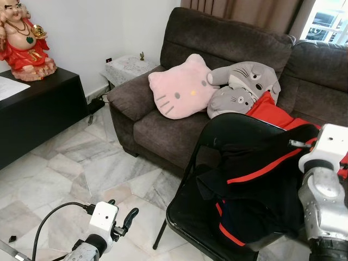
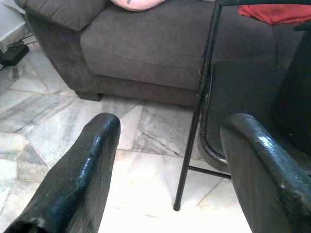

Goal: Hang hanger

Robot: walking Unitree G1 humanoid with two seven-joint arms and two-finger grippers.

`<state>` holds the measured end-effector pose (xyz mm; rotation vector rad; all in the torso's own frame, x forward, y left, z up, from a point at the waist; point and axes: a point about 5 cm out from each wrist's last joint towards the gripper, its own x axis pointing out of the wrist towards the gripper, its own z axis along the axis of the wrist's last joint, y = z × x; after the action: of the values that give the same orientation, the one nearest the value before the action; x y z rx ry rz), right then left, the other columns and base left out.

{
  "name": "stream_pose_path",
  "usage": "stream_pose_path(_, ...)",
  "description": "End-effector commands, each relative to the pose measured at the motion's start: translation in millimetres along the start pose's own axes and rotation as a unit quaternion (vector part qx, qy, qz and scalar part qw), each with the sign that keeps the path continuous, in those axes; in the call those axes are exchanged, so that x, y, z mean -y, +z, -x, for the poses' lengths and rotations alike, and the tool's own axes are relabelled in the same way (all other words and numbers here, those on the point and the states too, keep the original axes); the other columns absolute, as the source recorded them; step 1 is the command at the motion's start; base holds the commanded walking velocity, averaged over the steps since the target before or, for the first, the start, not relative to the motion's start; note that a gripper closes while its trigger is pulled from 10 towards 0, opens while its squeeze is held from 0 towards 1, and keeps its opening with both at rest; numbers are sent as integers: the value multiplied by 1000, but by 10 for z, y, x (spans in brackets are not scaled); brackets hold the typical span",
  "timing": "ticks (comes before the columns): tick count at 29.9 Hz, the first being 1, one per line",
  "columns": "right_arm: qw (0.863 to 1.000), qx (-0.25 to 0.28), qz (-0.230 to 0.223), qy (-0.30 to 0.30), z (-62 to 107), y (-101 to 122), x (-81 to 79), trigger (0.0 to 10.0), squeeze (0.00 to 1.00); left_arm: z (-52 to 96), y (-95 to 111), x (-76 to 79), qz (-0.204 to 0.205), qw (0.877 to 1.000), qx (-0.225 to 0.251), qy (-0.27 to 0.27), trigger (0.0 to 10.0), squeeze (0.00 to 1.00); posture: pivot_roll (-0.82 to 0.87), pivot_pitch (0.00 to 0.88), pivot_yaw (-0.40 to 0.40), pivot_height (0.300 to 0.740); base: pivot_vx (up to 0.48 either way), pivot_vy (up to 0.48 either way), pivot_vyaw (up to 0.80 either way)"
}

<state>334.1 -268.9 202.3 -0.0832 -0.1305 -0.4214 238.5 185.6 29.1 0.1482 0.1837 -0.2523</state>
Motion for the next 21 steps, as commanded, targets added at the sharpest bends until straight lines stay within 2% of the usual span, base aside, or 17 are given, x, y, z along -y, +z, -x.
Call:
stream_pose_path(1, 1000, 20, -1, -12, -90, 140, 62, 0, 0, -12, -6, 1, -5, 1000, 0, 2, 10000, 0, -54, 0, -47, 740, 0, 0, 0)
stream_pose_path(8, 999, 41, -9, -21, -244, 329, 83, 0, 0, -52, 1, -9, -4, 1000, 1, 5, 10000, 0, -55, 0, -40, 740, 0, 0, 0)
stream_pose_path(9, 998, 53, -8, -24, -273, 396, 88, 0, 0, -60, 3, -12, -5, 1000, 1, 5, 10000, 0, -55, 0, -40, 740, 0, 0, 0)
stream_pose_path(10, 996, 89, -14, -27, -327, 604, 75, 0, 0, -72, 12, -20, -5, 1000, 3, 6, 10000, 0, -54, 0, -39, 740, 0, 0, 0)
stream_pose_path(13, 990, 136, -15, -25, -345, 851, 27, 0, 0, -80, 14, -26, -6, 1000, 4, 7, 10000, 0, -50, 0, -38, 740, 0, 0, 0)
stream_pose_path(15, 976, 217, -17, -5, -285, 1249, -97, 0, 0, -81, 13, -35, -6, 1000, 4, 9, 10000, 0, -44, 0, -32, 740, 0, 0, 0)
stream_pose_path(16, 947, 316, -31, 44, -116, 1700, -292, 0, 0, -77, 8, -44, -7, 1000, 4, 10, 10000, 0, -48, 0, -30, 740, 0, 0, 0)
stream_pose_path(17, 930, 359, -37, 70, -15, 1881, -383, 0, 0, -74, 4, -47, -7, 1000, 3, 10, 10000, 0, -48, 0, -30, 740, 0, 0, 0)
stream_pose_path(18, 919, 382, -42, 93, 76, 1985, -465, 0, 0, -68, -1, -47, -8, 1000, 3, 10, 10000, 0, -52, 0, -32, 740, 0, 0, 0)
stream_pose_path(21, 912, 393, -46, 110, 150, 2041, -535, 0, 0, -62, -8, -44, -8, 1000, 2, 9, 10000, 0, -47, 0, -35, 740, 0, 0, 0)
